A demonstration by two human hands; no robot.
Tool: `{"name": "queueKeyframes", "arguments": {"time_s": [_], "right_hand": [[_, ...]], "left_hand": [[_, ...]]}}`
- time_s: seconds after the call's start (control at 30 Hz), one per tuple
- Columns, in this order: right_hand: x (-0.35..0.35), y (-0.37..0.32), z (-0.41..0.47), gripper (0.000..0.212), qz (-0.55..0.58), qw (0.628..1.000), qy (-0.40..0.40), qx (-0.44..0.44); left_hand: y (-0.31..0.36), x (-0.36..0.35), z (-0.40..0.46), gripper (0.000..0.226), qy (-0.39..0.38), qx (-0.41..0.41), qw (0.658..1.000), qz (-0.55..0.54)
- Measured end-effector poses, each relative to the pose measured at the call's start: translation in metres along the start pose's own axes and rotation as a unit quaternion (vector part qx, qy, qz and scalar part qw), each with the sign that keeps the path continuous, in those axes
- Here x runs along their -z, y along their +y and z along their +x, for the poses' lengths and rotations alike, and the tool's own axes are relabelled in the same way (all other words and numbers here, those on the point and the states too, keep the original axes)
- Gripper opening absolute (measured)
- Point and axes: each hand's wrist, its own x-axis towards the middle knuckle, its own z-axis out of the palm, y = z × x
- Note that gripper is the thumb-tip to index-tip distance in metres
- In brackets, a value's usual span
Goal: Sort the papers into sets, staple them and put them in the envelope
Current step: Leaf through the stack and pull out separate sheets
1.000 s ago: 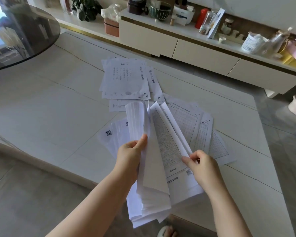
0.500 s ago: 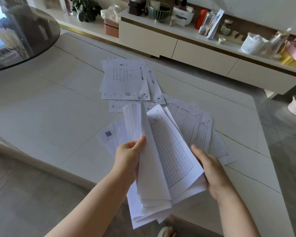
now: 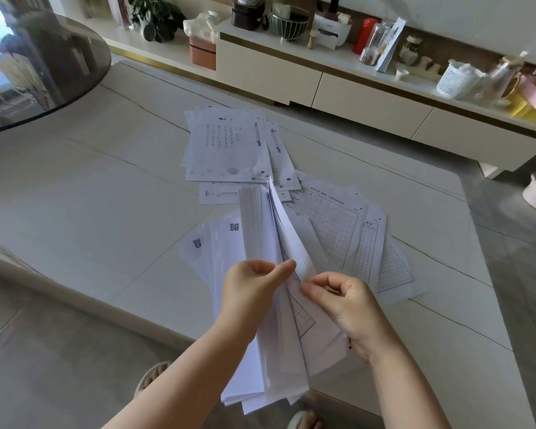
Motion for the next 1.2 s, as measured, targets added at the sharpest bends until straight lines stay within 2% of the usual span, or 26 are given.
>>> {"name": "queueKeyframes", "arguments": {"time_s": [0.13,0.2,0.27,0.3,0.43,0.53,0.6,0.67,0.73,0.77,0.83,0.87,0.93,1.0,1.1,1.2], "right_hand": [[0.006,-0.005,-0.002,0.013,0.024,1.0,0.012,-0.012],[0.015,-0.003,-0.002,0.033,0.016,1.0,0.008,-0.019],[0.024,0.004,-0.001,0.049,0.008,0.998,0.023,-0.066],[0.028,0.006,-0.002,0.048,-0.001,0.995,0.035,-0.097],[0.04,0.019,-0.015,0.021,-0.041,0.976,0.025,-0.214],[0.043,0.029,-0.03,0.015,-0.027,0.967,0.035,-0.253],[0.038,0.033,-0.034,0.015,-0.014,0.969,0.085,-0.231],[0.036,0.034,-0.03,0.015,0.006,0.967,0.192,-0.166],[0.04,0.03,-0.022,0.015,0.087,0.943,0.305,-0.103],[0.043,0.028,-0.019,0.013,0.155,0.926,0.334,-0.084],[0.043,0.031,-0.011,0.009,0.247,0.911,0.318,-0.091],[0.039,0.036,-0.007,0.014,0.23,0.922,0.292,-0.111],[0.026,0.046,-0.002,0.024,0.095,0.954,0.255,-0.129],[0.021,0.047,0.002,0.025,-0.025,0.959,0.257,-0.116],[0.044,0.02,0.009,0.024,-0.068,0.955,0.272,-0.098],[0.089,-0.018,0.016,0.022,-0.104,0.959,0.248,-0.088]], "left_hand": [[-0.002,0.006,0.005,0.014,0.004,0.019,1.0,-0.003],[-0.001,0.008,0.006,0.015,0.005,0.019,1.0,-0.001],[0.001,0.011,0.008,0.017,0.014,0.015,1.0,-0.01],[0.001,0.012,0.009,0.016,0.021,0.011,1.0,-0.015],[0.003,0.02,0.014,0.013,0.034,0.001,0.999,-0.017],[0.005,0.027,0.016,0.014,0.038,-0.001,0.999,-0.007],[0.007,0.029,0.014,0.013,0.034,-0.004,0.999,0.0],[0.009,0.03,0.01,0.013,0.026,-0.006,1.0,0.005],[0.009,0.03,0.006,0.013,0.014,-0.01,1.0,0.013],[0.009,0.03,0.004,0.013,0.009,-0.012,1.0,0.015],[0.008,0.029,0.002,0.014,-0.001,-0.013,1.0,0.01],[0.008,0.029,0.001,0.015,-0.006,-0.012,1.0,0.006],[0.008,0.031,0.002,0.014,-0.013,-0.004,1.0,0.004],[0.01,0.034,0.003,0.014,-0.021,-0.003,1.0,0.005],[0.013,0.039,0.003,0.009,-0.031,-0.018,0.999,0.014],[0.017,0.044,0.005,0.007,-0.034,-0.015,0.999,0.017]]}}
